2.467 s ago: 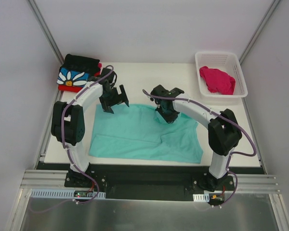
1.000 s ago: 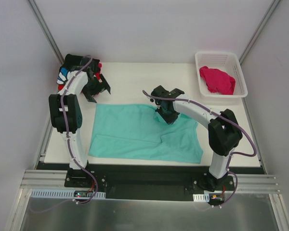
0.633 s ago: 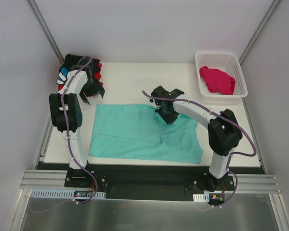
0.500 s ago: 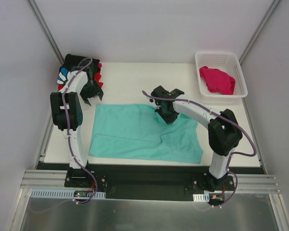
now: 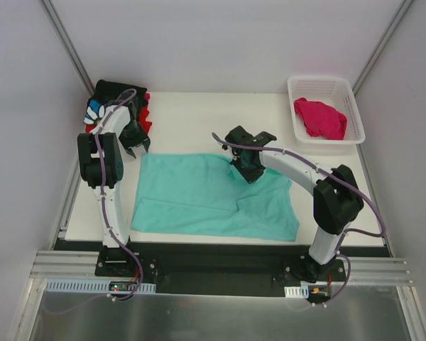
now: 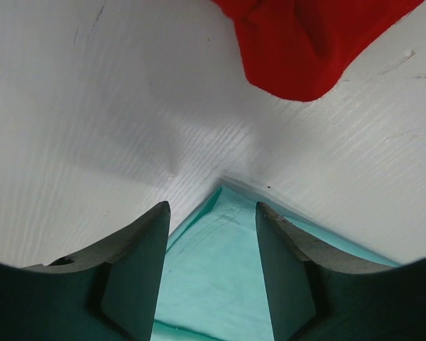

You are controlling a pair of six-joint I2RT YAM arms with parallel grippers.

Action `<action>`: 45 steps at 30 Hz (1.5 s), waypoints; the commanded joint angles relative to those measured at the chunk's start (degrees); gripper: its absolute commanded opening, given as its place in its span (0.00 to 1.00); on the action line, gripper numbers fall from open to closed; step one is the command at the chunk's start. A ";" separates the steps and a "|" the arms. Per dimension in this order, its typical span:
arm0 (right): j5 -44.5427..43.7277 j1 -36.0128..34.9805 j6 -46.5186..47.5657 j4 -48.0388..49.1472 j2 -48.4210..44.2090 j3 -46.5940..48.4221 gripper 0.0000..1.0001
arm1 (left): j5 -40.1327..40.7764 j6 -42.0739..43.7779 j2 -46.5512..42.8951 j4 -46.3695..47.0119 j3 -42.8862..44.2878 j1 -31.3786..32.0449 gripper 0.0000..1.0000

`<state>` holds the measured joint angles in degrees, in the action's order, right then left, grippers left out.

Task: Fold and stack the t-shirts

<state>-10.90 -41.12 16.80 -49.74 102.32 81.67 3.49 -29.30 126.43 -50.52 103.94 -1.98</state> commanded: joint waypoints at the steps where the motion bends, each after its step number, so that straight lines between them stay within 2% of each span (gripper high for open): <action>1: 0.70 0.08 0.25 -0.98 -3.45 -0.19 0.01 | -1.46 -0.23 0.92 -1.69 3.11 -0.66 0.51; 6: 0.88 0.08 0.17 -0.80 -3.71 -0.90 0.01 | -2.87 -0.41 2.24 -1.60 4.34 -0.57 0.49; 9: 1.05 0.08 0.17 -0.80 -3.88 -0.81 0.01 | -3.22 -0.67 2.77 -1.33 4.16 -0.66 0.44; 11: 1.14 -0.01 0.17 -0.71 -4.06 -0.63 0.01 | -3.05 -0.67 2.85 -1.16 3.73 -0.57 0.35; 16: 1.14 0.08 0.17 -0.98 -4.15 -0.28 0.01 | -3.40 -0.93 2.50 -0.63 2.50 -0.57 0.25; 25: 0.96 0.08 0.08 -1.33 -5.55 -0.19 0.01 | -3.31 -0.94 1.71 0.07 0.13 -0.57 0.24; 26: 0.79 0.08 0.08 -1.24 -5.56 -0.19 0.01 | -3.31 -0.94 1.54 0.16 -0.14 -0.66 0.21; 27: 0.61 0.08 0.08 -1.33 -5.73 -0.19 0.01 | -3.22 -1.02 1.36 0.34 -0.40 -0.66 0.14; 28: 0.26 -0.01 0.08 -1.24 -5.82 -0.19 0.01 | -3.22 -1.02 0.75 0.42 -1.19 -0.57 0.00; 45: -8.17 7.28 -1.33 0.60 -8.45 -0.81 0.01 | -3.31 2.84 -13.57 -2.56 -3.48 0.48 0.00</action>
<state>-14.63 -35.38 16.49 -49.65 98.35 80.75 0.21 -28.73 119.77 -49.87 99.68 -1.93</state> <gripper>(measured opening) 0.012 0.009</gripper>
